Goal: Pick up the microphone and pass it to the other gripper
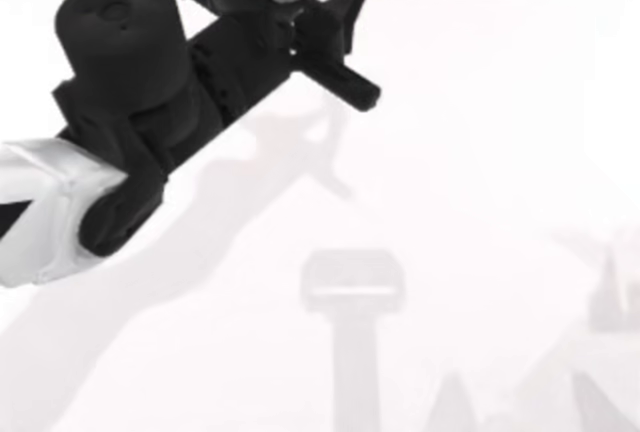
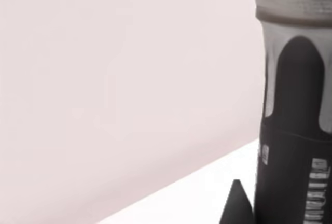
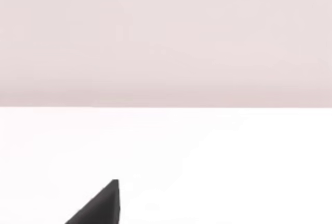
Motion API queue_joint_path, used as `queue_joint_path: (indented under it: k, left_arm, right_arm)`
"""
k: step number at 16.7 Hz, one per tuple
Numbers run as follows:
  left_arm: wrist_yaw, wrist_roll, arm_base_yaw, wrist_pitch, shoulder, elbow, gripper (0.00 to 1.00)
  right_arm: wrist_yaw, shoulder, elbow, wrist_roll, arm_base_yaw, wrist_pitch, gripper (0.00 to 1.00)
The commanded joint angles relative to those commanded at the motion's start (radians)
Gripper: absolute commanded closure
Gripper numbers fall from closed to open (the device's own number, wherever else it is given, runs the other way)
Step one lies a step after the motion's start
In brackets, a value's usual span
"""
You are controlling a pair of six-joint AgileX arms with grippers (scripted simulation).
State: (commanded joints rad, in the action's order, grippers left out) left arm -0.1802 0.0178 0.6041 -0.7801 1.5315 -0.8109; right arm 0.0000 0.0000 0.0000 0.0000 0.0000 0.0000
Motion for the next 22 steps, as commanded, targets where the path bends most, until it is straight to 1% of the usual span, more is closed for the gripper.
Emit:
queue_joint_path:
  k: [2, 12, 14, 15, 17, 19, 22]
  left_arm:
    - [0.026, 0.0, 0.026, -0.002, -0.022, 0.015, 1.0]
    - [0.026, 0.0, 0.026, -0.002, -0.022, 0.015, 1.0]
    - [0.026, 0.0, 0.026, -0.002, -0.022, 0.015, 1.0]
    - [0.026, 0.0, 0.026, -0.002, -0.022, 0.015, 1.0]
    - [0.026, 0.0, 0.026, -0.002, -0.022, 0.015, 1.0]
    - [0.026, 0.0, 0.026, -0.002, -0.022, 0.015, 1.0]
    - [0.026, 0.0, 0.026, -0.002, -0.022, 0.015, 1.0]
  right_arm:
    - [0.0, 0.0, 0.0, 0.0, 0.0, 0.0, 0.0]
    - [0.0, 0.0, 0.0, 0.0, 0.0, 0.0, 0.0]
    - [-0.007, 0.013, 0.012, 0.0, 0.007, 0.006, 0.0]
    - [-0.018, 0.035, 0.03, -0.001, 0.018, 0.017, 0.0]
    - [-0.052, 0.11, 0.09, -0.003, 0.052, 0.051, 0.0]
    - [-0.097, 0.228, 0.172, -0.006, 0.099, 0.095, 0.0]
    - [-0.18, 0.467, 0.314, -0.012, 0.182, 0.172, 0.0]
